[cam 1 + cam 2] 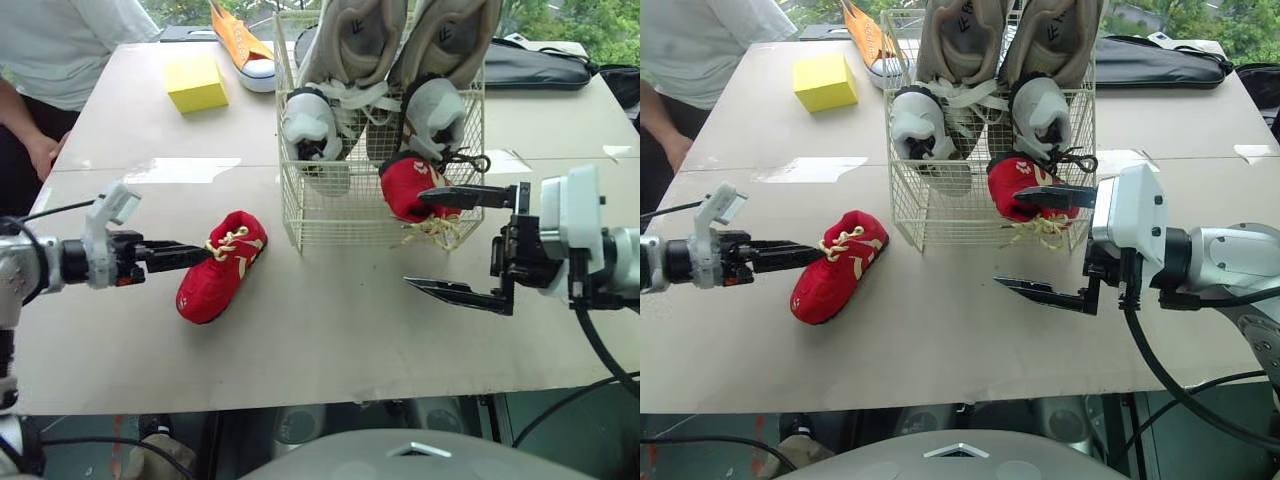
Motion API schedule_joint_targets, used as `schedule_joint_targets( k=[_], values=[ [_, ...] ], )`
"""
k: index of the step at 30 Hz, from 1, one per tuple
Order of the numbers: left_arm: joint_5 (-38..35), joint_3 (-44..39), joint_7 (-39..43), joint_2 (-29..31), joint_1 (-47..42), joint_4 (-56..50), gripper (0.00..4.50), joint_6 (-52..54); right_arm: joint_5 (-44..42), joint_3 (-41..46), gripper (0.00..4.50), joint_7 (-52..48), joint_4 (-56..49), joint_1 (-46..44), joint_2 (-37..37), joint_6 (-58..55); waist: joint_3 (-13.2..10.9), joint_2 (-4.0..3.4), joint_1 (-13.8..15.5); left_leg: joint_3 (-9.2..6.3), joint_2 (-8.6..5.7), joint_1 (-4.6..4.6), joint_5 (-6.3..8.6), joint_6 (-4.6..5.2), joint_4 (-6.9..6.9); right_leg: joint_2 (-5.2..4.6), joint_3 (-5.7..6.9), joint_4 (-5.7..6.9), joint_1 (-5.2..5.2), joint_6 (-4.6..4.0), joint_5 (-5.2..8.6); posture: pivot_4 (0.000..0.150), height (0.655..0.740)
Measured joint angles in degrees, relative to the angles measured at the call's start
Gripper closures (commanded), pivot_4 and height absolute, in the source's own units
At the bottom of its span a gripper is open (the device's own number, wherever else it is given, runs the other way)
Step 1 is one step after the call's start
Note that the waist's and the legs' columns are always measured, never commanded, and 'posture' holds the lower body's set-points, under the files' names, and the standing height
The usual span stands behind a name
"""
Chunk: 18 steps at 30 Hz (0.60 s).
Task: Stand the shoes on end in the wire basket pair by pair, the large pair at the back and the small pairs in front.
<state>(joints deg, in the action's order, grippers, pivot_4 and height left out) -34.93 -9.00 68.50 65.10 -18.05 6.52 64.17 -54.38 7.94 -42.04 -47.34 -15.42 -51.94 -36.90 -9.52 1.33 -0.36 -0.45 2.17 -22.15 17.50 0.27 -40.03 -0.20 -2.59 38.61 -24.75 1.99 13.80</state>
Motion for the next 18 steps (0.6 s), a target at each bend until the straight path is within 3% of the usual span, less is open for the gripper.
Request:
schedule_joint_targets(
  k=[3, 4, 5, 10, 14, 18],
  values=[
    [2.3, 6.7, 2.7, 0.7, -3.2, 1.1, 1.52, -1.3, -0.1, 0.1, 0.00, 0.4, -0.8, 0.5, 0.0, 0.0, 0.0, 0.02, -0.2, 0.04, 0.00, 0.01, 0.00, 0.00, 0.00, 0.03, -0.06, -0.01, 0.00, 0.00, 0.00, 0.150, 0.7400],
    [3.4, 8.7, 3.7, 1.6, -3.3, 1.3, 2.14, -2.4, -0.2, 0.2, 0.00, 0.6, -1.2, 0.6, 0.0, 0.0, 0.0, 0.01, -0.3, 0.04, 0.00, 0.02, 0.00, 0.00, 0.01, 0.03, -0.06, -0.01, 0.00, 0.00, 0.00, 0.150, 0.7400],
    [4.0, 9.8, 4.3, 2.1, -3.2, 1.5, 2.26, -2.9, -0.2, 0.3, 0.00, 0.7, -1.5, 0.9, 0.0, 0.0, 0.0, 0.01, -0.4, 0.05, 0.01, 0.02, 0.00, 0.00, 0.01, 0.04, -0.07, -0.01, 0.00, 0.00, 0.00, 0.150, 0.7400],
    [5.4, 12.9, 7.3, 2.1, -3.7, 2.5, 4.43, -5.7, -0.6, 0.6, 0.00, 1.8, -1.8, 1.7, -0.1, -0.4, 0.0, 0.03, -0.3, 0.05, 0.02, 0.00, 0.00, 0.00, 0.01, 0.05, -0.06, -0.01, -0.01, 0.00, 0.01, 0.150, 0.7400],
    [-0.9, 5.6, 7.7, -1.0, -3.7, 2.6, 4.49, -1.6, -0.7, 1.1, 0.00, 2.2, -2.2, 2.3, -0.1, -0.3, -0.1, 0.17, -0.2, -0.02, 0.04, -0.05, 0.00, 0.01, -0.03, 0.04, -0.01, -0.01, -0.01, 0.02, 0.00, 0.150, 0.7400],
    [-13.5, -11.1, 3.8, -4.5, -3.7, -3.7, 4.49, 11.7, -0.9, 3.2, 0.00, 1.3, -2.0, 4.6, -0.2, -0.2, -0.2, 0.38, -0.3, -0.14, 0.08, -0.17, 0.00, 0.00, -0.10, 0.02, 0.08, -0.04, -0.03, 0.03, 0.00, 0.150, 0.7400]
  ],
)
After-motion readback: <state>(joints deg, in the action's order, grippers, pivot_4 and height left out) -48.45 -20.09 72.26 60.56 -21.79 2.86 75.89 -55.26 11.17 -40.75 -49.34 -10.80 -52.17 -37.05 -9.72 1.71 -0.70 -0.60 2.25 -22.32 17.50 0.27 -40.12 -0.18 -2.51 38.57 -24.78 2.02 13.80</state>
